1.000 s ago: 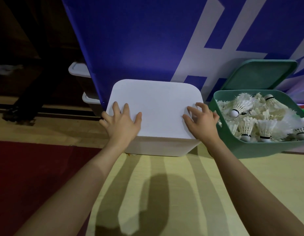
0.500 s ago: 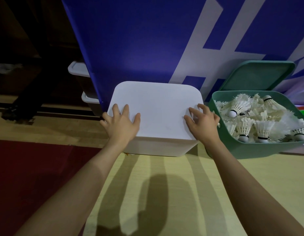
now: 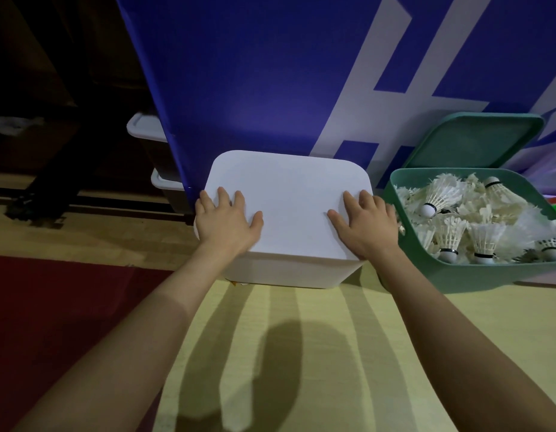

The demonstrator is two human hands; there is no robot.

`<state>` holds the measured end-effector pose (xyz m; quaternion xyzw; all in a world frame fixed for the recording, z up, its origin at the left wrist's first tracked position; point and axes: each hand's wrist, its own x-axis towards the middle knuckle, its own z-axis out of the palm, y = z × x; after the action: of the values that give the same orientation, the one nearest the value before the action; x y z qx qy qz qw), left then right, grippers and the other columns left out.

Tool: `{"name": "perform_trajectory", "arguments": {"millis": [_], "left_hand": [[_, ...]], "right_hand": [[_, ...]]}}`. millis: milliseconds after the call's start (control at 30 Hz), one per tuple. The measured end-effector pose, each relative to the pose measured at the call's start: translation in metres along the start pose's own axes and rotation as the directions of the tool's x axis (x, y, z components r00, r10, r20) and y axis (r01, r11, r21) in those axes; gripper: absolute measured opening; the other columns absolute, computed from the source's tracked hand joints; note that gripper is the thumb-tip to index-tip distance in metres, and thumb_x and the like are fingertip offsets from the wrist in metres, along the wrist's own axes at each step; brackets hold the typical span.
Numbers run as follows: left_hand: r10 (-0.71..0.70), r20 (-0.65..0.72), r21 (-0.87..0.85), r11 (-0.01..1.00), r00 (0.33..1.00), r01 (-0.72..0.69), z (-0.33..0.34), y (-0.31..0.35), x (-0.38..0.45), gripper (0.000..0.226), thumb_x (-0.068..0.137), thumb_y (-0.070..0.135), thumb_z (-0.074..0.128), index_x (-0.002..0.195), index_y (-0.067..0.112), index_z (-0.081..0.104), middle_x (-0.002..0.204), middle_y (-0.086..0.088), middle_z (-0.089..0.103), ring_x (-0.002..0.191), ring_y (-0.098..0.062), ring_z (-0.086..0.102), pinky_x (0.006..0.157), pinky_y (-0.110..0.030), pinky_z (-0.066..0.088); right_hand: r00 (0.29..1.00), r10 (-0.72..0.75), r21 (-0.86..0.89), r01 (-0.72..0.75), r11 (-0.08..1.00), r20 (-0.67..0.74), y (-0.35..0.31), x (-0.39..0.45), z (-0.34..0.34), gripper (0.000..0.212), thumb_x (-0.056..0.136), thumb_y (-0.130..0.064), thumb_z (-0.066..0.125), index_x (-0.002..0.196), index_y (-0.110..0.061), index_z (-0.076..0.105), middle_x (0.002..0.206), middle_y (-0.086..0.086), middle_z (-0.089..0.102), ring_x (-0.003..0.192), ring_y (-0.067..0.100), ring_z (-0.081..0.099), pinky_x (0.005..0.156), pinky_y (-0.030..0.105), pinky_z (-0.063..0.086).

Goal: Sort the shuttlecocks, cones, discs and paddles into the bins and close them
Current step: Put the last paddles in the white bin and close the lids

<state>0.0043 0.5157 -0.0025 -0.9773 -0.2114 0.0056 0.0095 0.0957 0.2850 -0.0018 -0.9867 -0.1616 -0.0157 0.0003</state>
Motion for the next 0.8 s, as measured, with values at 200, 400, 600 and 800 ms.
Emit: {"name": "perform_trajectory", "arguments": {"millis": [200, 400, 600, 800], "left_hand": [[0.069, 0.035, -0.107, 0.992, 0.997, -0.065, 0.004, -0.009, 0.014, 0.070, 0.090, 0.064, 0.016, 0.149, 0.027, 0.006, 0.157, -0.010, 0.002, 0.141, -0.040, -0.006, 0.114, -0.050, 0.000], [0.062, 0.062, -0.067, 0.996, 0.996, -0.058, -0.004, -0.001, 0.019, 0.069, 0.091, 0.060, 0.022, 0.146, 0.018, 0.019, 0.154, -0.019, 0.013, 0.139, -0.047, 0.003, 0.113, -0.053, 0.005], [0.161, -0.096, -0.166, 0.970, 0.982, -0.175, -0.035, 0.044, 0.030, 0.050, 0.095, 0.044, 0.034, 0.133, 0.013, 0.044, 0.140, -0.010, 0.044, 0.131, -0.034, 0.033, 0.111, -0.049, 0.018], [0.362, -0.385, -0.272, 0.834, 0.849, -0.479, -0.087, 0.125, 0.040, 0.040, 0.095, 0.033, 0.044, 0.127, 0.011, 0.050, 0.132, -0.008, 0.050, 0.117, -0.029, 0.046, 0.100, -0.038, 0.030]], "right_hand": [[0.998, 0.031, 0.054, -0.034, 0.998, 0.052, -0.006, 0.019, 0.000, 0.069, 0.090, -0.067, 0.014, 0.149, -0.032, 0.016, 0.156, 0.007, 0.015, 0.143, 0.030, 0.011, 0.115, 0.045, 0.006], [0.999, 0.033, 0.016, -0.034, 0.999, 0.041, -0.007, 0.027, -0.003, 0.065, 0.090, -0.067, 0.020, 0.145, -0.031, 0.025, 0.152, 0.007, 0.026, 0.140, 0.032, 0.019, 0.113, 0.050, 0.010], [0.995, -0.006, 0.143, 0.020, 0.990, -0.095, 0.003, 0.030, -0.028, 0.047, 0.096, -0.048, 0.036, 0.139, -0.027, 0.041, 0.144, 0.004, 0.042, 0.129, 0.029, 0.040, 0.108, 0.046, 0.024], [0.908, -0.063, 0.271, 0.189, 0.944, -0.414, 0.071, 0.025, -0.067, 0.036, 0.095, -0.031, 0.050, 0.127, -0.016, 0.056, 0.122, 0.008, 0.060, 0.105, 0.028, 0.058, 0.087, 0.042, 0.047]]}}
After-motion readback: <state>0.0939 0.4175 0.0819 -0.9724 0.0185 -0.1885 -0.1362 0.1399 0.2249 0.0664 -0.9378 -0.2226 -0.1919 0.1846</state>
